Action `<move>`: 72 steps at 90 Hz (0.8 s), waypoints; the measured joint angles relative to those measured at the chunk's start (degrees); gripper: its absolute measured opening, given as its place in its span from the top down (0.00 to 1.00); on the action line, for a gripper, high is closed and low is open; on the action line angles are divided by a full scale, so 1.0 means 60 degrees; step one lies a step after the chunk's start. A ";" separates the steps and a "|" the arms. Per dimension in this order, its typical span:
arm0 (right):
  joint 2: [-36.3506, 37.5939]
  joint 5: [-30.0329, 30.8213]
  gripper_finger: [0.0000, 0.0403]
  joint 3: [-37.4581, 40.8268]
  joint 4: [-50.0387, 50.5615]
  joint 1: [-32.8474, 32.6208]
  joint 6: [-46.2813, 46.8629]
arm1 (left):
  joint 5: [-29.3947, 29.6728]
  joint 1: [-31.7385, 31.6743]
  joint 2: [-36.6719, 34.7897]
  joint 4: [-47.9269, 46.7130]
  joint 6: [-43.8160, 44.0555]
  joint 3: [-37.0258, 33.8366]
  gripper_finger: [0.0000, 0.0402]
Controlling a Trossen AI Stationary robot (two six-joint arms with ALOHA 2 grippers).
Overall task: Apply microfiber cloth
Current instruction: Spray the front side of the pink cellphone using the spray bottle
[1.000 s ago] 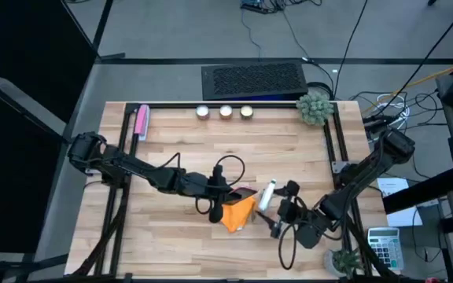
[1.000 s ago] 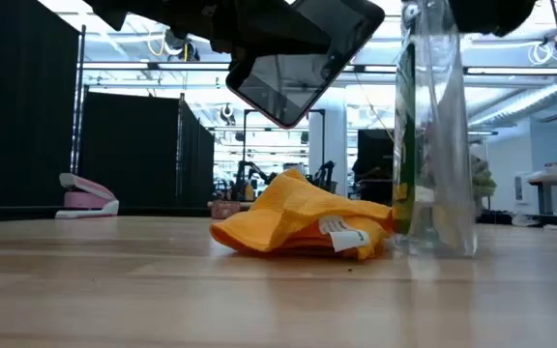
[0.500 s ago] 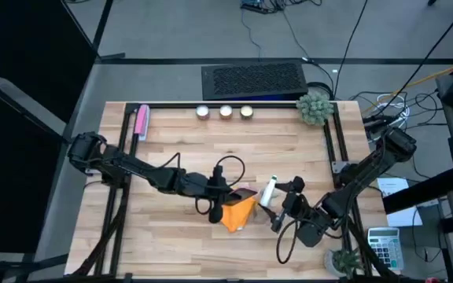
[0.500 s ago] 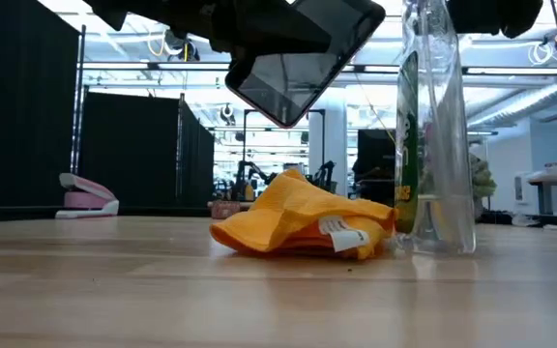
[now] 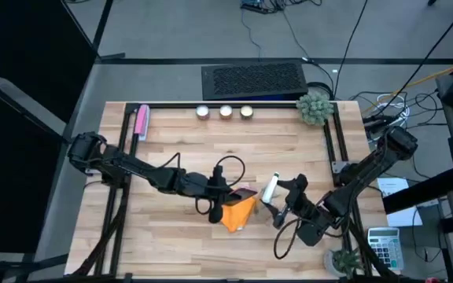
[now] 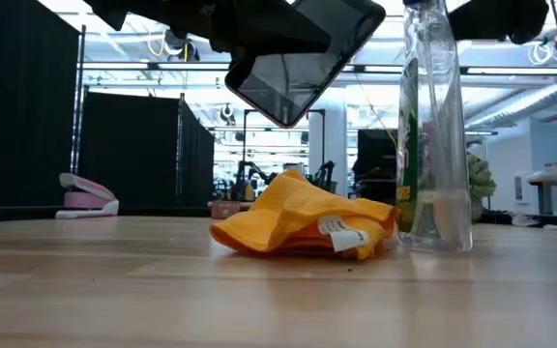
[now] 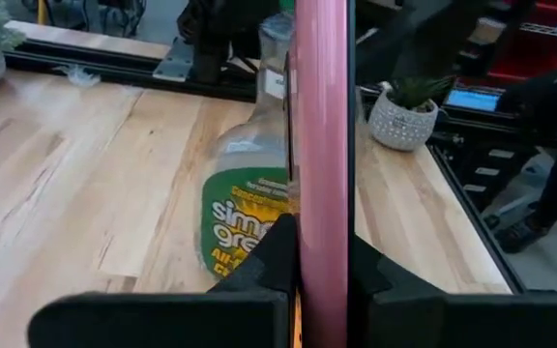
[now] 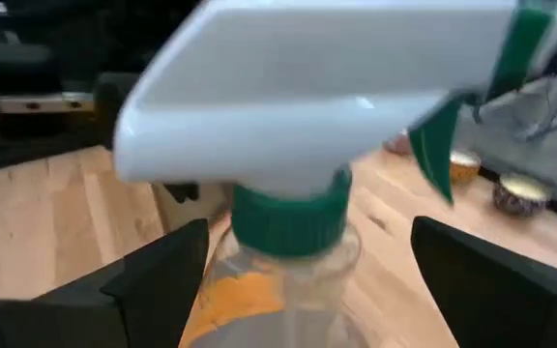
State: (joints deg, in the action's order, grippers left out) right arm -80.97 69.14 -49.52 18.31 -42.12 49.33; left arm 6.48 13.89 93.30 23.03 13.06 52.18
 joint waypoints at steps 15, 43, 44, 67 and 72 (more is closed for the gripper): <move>0.0000 -0.1274 0.15 0.0000 0.0685 -0.0008 0.0299 | -0.0052 0.0000 0.0000 -0.0004 -0.0002 0.0000 0.97; 0.0232 -0.3599 0.15 0.0015 0.2569 -0.0364 0.1265 | -0.0049 0.0000 0.0002 -0.0001 -0.0019 0.0000 0.97; 0.0279 -0.3620 0.15 0.0015 0.2662 -0.0381 0.1341 | -0.0051 0.0000 0.0000 0.0003 -0.0025 0.0000 0.97; 0.1809 -0.2707 0.15 0.0015 0.4052 -0.0464 0.2258 | -0.0075 -0.0007 0.0004 0.0000 -0.0055 0.0000 0.97; 0.2023 -0.2294 0.15 0.0015 0.3866 -0.0464 0.1851 | -0.0077 -0.0007 0.0004 0.0000 -0.0054 0.0000 0.97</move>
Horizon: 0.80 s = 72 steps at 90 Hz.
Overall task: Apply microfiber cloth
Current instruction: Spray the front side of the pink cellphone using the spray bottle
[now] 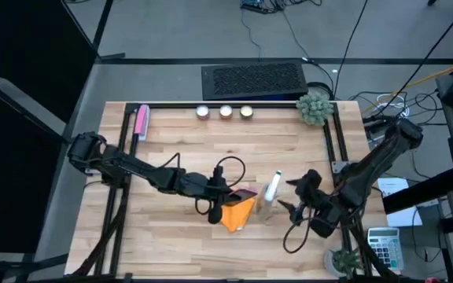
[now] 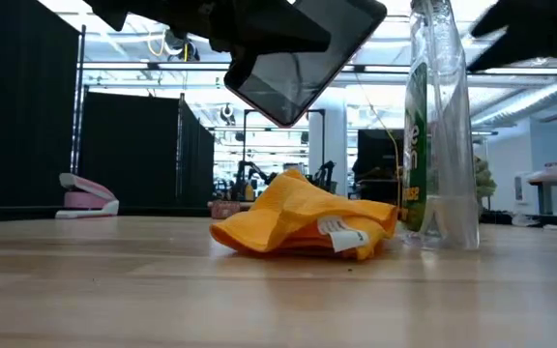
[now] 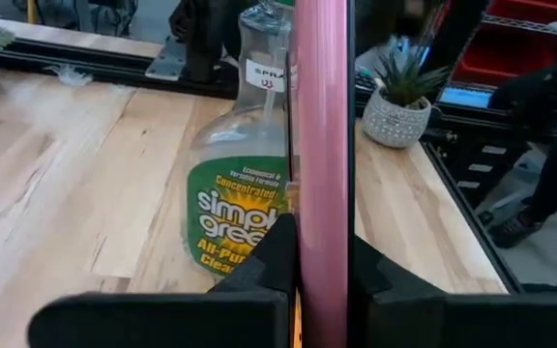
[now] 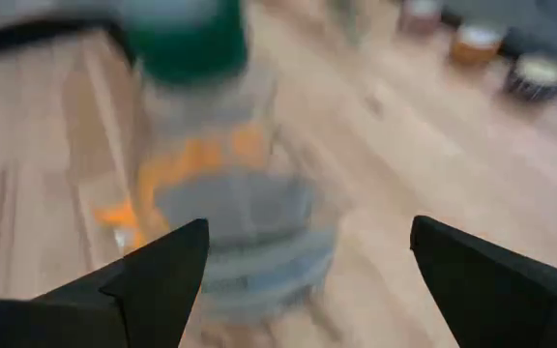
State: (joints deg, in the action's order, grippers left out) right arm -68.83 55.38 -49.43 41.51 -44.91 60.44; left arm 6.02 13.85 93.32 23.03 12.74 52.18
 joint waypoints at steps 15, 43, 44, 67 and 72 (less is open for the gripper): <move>0.0188 0.0790 0.15 0.0000 -0.0954 -0.0006 -0.1812 | -0.0004 0.0000 0.0000 0.0000 0.0002 0.0000 0.97; 0.0188 0.1200 0.15 0.0000 -0.2155 -0.0025 -0.3722 | -0.0029 0.0000 0.0000 0.0004 -0.0008 0.0000 0.97; 0.0188 0.1213 0.15 0.0000 -0.2155 -0.0025 -0.3733 | -0.0031 0.0000 0.0000 0.0004 -0.0008 0.0000 0.97; 0.0091 0.1042 0.15 0.0000 -0.2563 0.0127 -0.3984 | -0.0037 -0.0147 0.0000 0.0101 -0.0028 0.0000 0.97; 0.0086 0.0958 0.15 0.0000 -0.2752 0.0118 -0.4139 | -0.0036 -0.0212 0.0000 0.0098 -0.0073 0.0000 0.97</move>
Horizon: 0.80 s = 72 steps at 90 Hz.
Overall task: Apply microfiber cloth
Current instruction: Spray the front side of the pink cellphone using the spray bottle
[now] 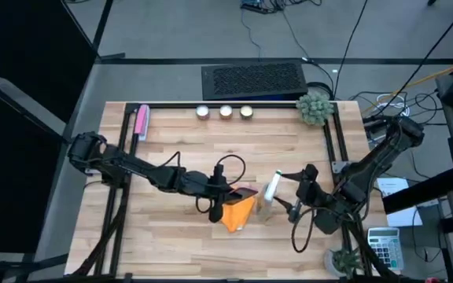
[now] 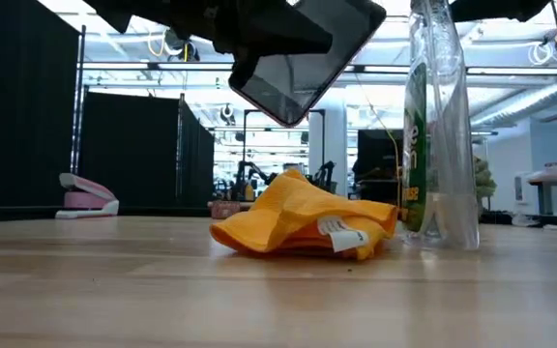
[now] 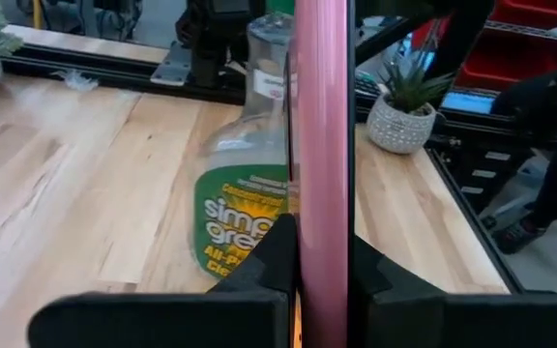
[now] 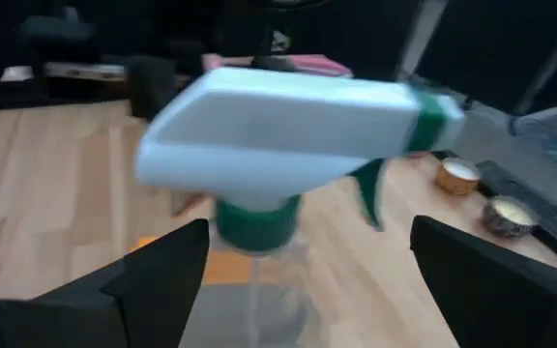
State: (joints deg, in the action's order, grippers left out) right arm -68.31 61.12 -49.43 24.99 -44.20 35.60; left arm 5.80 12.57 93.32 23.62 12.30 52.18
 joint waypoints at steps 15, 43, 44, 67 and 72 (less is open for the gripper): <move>-0.0002 0.0085 0.15 0.0000 -0.0098 0.0183 -0.0225 | -0.0047 -0.0121 0.0001 0.0055 -0.0185 0.0000 0.97; -0.0270 -0.0500 0.15 0.0000 -0.0775 0.0977 -0.1025 | -0.0424 -0.0352 0.0463 0.1003 -0.0180 0.0000 0.97; -0.0281 -0.0499 0.15 0.0000 -0.0809 0.0997 -0.1064 | -0.0430 -0.0352 0.0484 0.1018 -0.0180 0.0000 0.97; -0.0321 -0.0715 0.15 0.0000 -0.1195 0.1196 -0.1418 | -0.0448 -0.0443 0.0674 0.1045 -0.0380 0.0292 0.97; -0.0336 -0.0744 0.15 0.0000 -0.1200 0.1192 -0.1412 | -0.0447 -0.0443 0.0667 0.1013 -0.0439 0.0347 0.97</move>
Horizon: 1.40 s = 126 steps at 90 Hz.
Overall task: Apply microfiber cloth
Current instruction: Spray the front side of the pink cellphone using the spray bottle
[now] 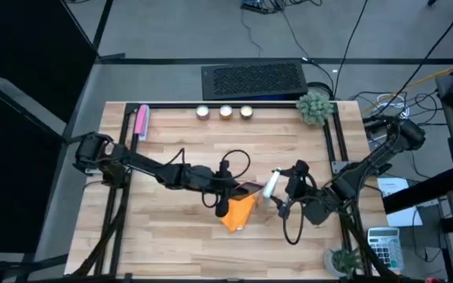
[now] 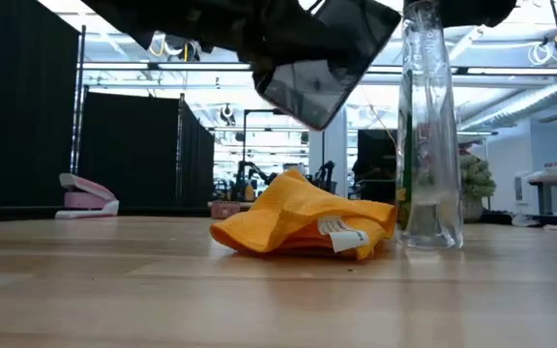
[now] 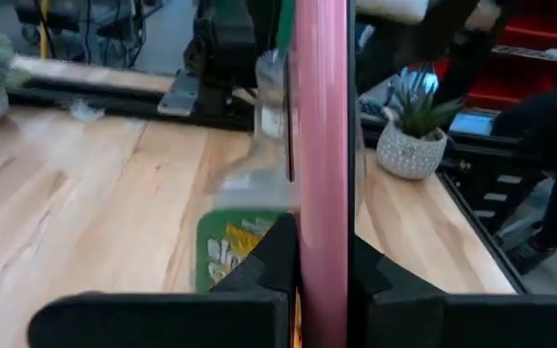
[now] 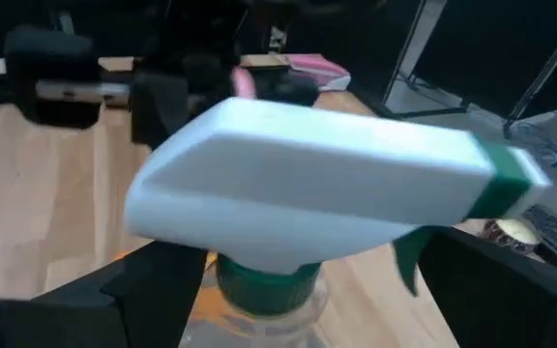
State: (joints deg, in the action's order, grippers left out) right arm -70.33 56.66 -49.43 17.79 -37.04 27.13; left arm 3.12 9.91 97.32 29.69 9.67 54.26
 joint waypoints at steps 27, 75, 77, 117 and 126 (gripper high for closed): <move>-0.0141 -0.0014 0.15 0.0000 -0.0134 0.0049 0.0006 | 0.0513 0.0088 -0.0672 -0.1466 -0.0152 0.0131 0.97; -0.0146 -0.0510 0.15 0.0015 -0.1163 -0.0020 -0.1063 | -0.1861 -0.2258 0.0598 0.0854 -0.0281 0.1320 0.97; -0.0145 -0.0509 0.15 0.0015 -0.1164 -0.0020 -0.1067 | -0.2041 -0.2259 0.0846 0.0909 -0.0152 0.1535 0.97; -0.0141 -0.0754 0.16 0.0015 -0.1131 -0.0024 -0.1165 | -0.4099 -0.2255 0.2554 0.0983 0.0594 0.3599 0.97; -0.0141 -0.0753 0.16 0.0011 -0.1117 -0.0024 -0.1155 | -0.4128 -0.2255 0.2458 0.0908 0.0594 0.3599 0.97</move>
State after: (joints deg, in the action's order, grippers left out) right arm -71.18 52.15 -49.36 11.09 -37.19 20.20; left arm -21.65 -3.62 112.07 35.14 13.23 75.85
